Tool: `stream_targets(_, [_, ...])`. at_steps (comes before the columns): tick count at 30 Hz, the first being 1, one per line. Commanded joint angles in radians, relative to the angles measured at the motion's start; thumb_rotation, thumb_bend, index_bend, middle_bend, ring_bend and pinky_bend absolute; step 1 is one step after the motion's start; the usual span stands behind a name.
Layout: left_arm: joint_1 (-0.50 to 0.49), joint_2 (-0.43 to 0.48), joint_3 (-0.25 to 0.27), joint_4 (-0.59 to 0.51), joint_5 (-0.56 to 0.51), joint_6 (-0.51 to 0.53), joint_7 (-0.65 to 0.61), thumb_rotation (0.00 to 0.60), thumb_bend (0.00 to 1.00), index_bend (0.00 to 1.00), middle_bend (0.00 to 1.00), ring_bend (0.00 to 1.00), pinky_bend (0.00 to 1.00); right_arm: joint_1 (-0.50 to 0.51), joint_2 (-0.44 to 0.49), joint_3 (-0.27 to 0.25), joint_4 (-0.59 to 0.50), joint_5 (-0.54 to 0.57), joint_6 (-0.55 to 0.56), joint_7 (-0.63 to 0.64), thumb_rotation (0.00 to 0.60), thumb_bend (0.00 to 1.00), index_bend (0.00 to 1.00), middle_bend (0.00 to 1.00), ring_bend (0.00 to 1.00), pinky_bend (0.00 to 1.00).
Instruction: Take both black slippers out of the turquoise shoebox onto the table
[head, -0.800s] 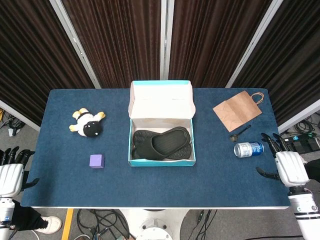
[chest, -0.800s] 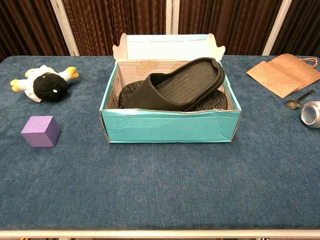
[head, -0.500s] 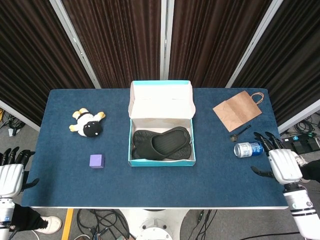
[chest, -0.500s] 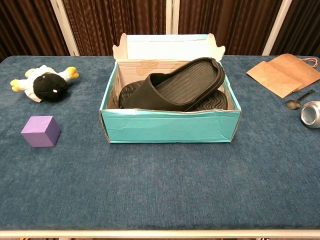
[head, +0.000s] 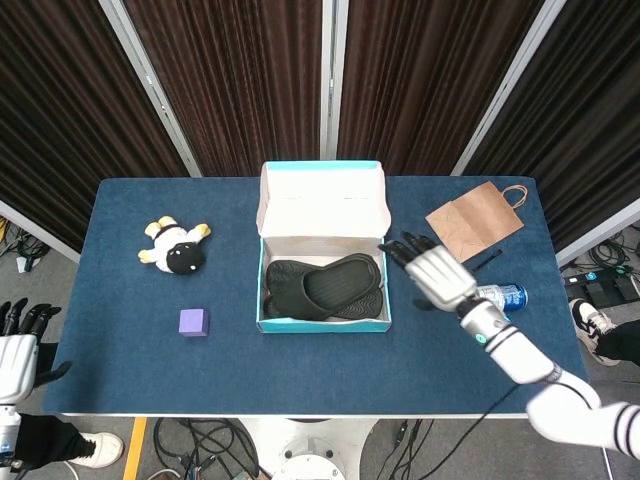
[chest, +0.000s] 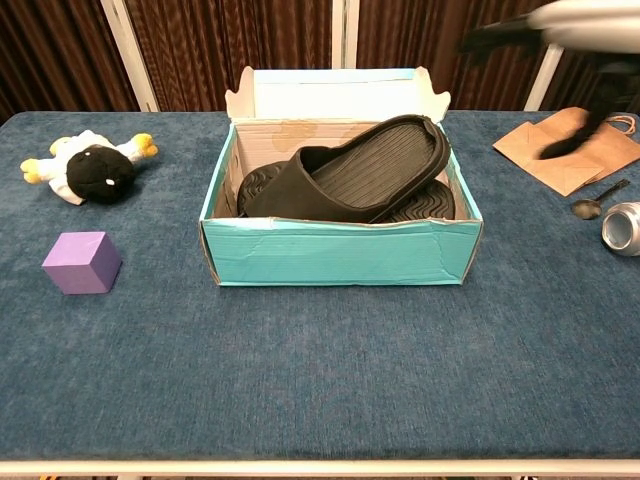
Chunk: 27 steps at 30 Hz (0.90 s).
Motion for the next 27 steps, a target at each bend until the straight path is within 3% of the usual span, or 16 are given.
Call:
stream_targets(1, [0.005, -0.001, -0.001, 0.010, -0.005, 0.002, -0.009, 0.600, 0.00, 0.21, 0.17, 0.05, 0.05, 0.173, -0.189, 0.030, 0.146, 0.169, -0.119, -0.193, 0.600, 0.00, 0.00, 0.06, 0.00, 0.14])
stream_targets(5, [0.009, 0.000, -0.003, 0.023, -0.012, 0.001, -0.021, 0.600, 0.00, 0.21, 0.17, 0.05, 0.05, 0.241, -0.269, 0.013, 0.199, 0.264, -0.128, -0.283, 0.600, 0.00, 0.00, 0.05, 0.00, 0.12])
stream_targets(14, [0.012, -0.012, -0.004, 0.050, -0.015, -0.007, -0.049, 0.600, 0.00, 0.21, 0.17, 0.05, 0.05, 0.344, -0.347, -0.047, 0.227, 0.444, -0.104, -0.427, 0.600, 0.00, 0.00, 0.07, 0.00, 0.12])
stream_targets(18, [0.015, -0.019, -0.002, 0.069, -0.010, -0.005, -0.066, 0.600, 0.00, 0.21, 0.17, 0.05, 0.05, 0.375, -0.365, -0.070, 0.229, 0.510, -0.091, -0.457, 0.600, 0.03, 0.02, 0.15, 0.07, 0.23])
stream_targets(22, [0.017, -0.023, -0.005, 0.078, -0.018, -0.010, -0.072, 0.600, 0.00, 0.21, 0.17, 0.05, 0.05, 0.392, -0.378, -0.086, 0.236, 0.531, -0.066, -0.461, 0.600, 0.08, 0.17, 0.22, 0.15, 0.33])
stream_targets(27, [0.014, -0.026, -0.004, 0.082, -0.012, -0.013, -0.077, 0.600, 0.00, 0.21, 0.17, 0.05, 0.05, 0.388, -0.391, -0.071, 0.244, 0.500, -0.035, -0.402, 0.600, 0.19, 0.46, 0.36, 0.31, 0.53])
